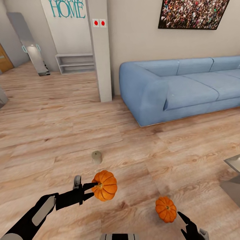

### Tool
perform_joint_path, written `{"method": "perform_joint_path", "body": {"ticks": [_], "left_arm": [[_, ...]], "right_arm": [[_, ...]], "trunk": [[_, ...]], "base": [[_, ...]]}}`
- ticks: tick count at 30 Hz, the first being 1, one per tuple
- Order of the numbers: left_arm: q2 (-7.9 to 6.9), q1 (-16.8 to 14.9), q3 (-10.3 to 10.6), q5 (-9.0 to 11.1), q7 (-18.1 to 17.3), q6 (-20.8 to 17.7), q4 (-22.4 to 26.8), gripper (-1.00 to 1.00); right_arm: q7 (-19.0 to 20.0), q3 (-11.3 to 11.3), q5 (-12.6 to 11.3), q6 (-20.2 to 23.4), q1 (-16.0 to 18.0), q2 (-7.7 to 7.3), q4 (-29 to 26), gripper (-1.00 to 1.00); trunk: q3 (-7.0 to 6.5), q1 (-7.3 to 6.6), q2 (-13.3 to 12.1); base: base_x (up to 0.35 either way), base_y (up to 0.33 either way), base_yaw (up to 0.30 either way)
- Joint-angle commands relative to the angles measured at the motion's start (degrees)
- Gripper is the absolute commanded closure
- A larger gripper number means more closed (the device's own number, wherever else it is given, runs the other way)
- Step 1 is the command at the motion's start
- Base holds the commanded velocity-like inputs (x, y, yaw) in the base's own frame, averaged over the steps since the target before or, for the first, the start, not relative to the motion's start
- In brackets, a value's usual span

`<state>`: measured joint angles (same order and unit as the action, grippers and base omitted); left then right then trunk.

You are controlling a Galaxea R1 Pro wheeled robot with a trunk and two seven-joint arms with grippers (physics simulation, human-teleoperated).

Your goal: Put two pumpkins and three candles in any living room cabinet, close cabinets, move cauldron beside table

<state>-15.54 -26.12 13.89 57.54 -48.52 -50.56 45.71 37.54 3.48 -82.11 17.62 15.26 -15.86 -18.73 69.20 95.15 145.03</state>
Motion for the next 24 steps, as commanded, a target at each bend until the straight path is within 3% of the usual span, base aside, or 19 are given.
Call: {"method": "perform_joint_path", "body": {"ticks": [1,4,10,24], "left_arm": [[-0.05,0.0,0.2,0.3,0.0,-0.2,0.0,1.00],[-0.08,0.0,0.2,0.3,0.0,-0.2,0.0,1.00],[-0.08,0.0,0.1,0.3,-0.1,-0.2,0.0,1.00],[-0.10,-0.1,-0.1,0.3,-0.1,-0.2,-0.1,1.00]], "right_arm": [[-0.2,0.3,-0.6,0.2,0.0,-0.05,0.4,-1.00],[-1.8,0.0,-0.6,0.2,0.0,-0.05,1.2,-1.00],[-2.8,-3.3,-0.6,0.3,0.0,-0.12,2.3,-1.00],[-3.2,-3.6,-0.5,0.2,0.0,-0.06,2.5,-1.00]], "trunk": [[0.04,0.00,0.0],[0.04,0.00,0.0],[0.04,0.00,0.0],[0.04,0.00,0.0]], "base": [[0.124,-0.077,0.000],[0.134,-0.139,0.000],[0.142,-0.101,0.000],[0.130,-0.005,0.000]]}}
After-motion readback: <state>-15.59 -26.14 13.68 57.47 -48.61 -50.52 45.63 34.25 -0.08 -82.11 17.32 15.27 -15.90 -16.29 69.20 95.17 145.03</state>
